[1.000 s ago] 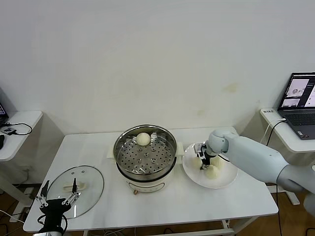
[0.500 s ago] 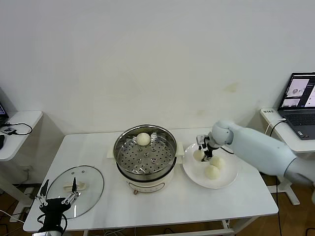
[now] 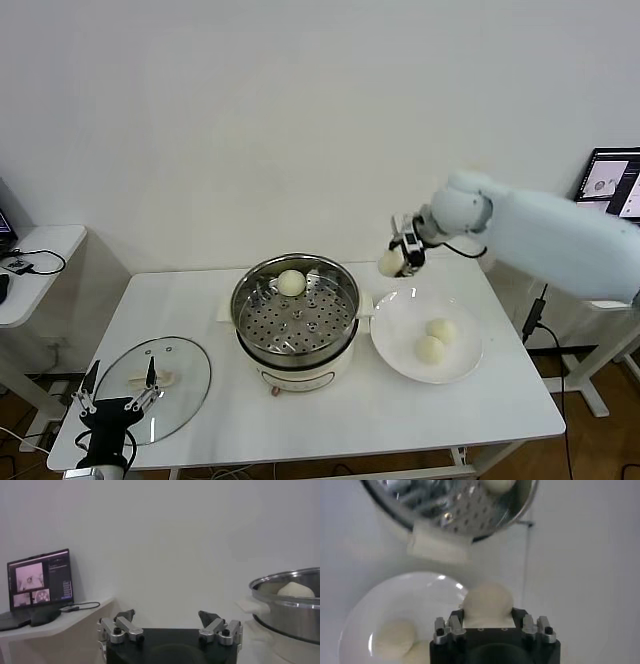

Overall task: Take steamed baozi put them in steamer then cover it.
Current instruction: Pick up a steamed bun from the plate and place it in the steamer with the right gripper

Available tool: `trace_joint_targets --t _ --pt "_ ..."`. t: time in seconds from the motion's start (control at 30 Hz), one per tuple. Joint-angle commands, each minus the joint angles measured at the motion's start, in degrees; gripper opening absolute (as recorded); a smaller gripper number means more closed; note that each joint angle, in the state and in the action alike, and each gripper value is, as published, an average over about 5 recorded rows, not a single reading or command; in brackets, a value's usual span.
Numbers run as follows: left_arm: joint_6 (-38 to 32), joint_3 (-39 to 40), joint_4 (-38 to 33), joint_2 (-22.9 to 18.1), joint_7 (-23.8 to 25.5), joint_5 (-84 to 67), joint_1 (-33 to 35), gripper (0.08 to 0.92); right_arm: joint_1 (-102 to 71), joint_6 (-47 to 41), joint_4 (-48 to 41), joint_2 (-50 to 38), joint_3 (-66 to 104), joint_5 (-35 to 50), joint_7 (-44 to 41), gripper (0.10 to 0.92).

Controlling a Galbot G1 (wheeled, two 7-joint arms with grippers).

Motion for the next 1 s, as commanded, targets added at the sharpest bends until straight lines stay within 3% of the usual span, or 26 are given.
trace_joint_targets --t 0.03,0.43,1.0 --pt "0.0 -0.2 -0.5 -0.1 0.0 -0.1 0.1 0.823 9.8 -6.3 5.8 7.9 -5.3 15.2 3.4 0.611" --pt "-0.1 -1.6 -1.7 -0.6 0.0 -0.3 1.0 0.823 -3.6 -9.9 -5.7 24.2 -2.9 15.8 7.3 0.619" --pt "-0.4 -2.1 -1.3 -0.9 0.0 -0.5 1.1 0.823 -12.9 -8.2 -18.3 32.5 -0.5 8.9 8.7 0.619"
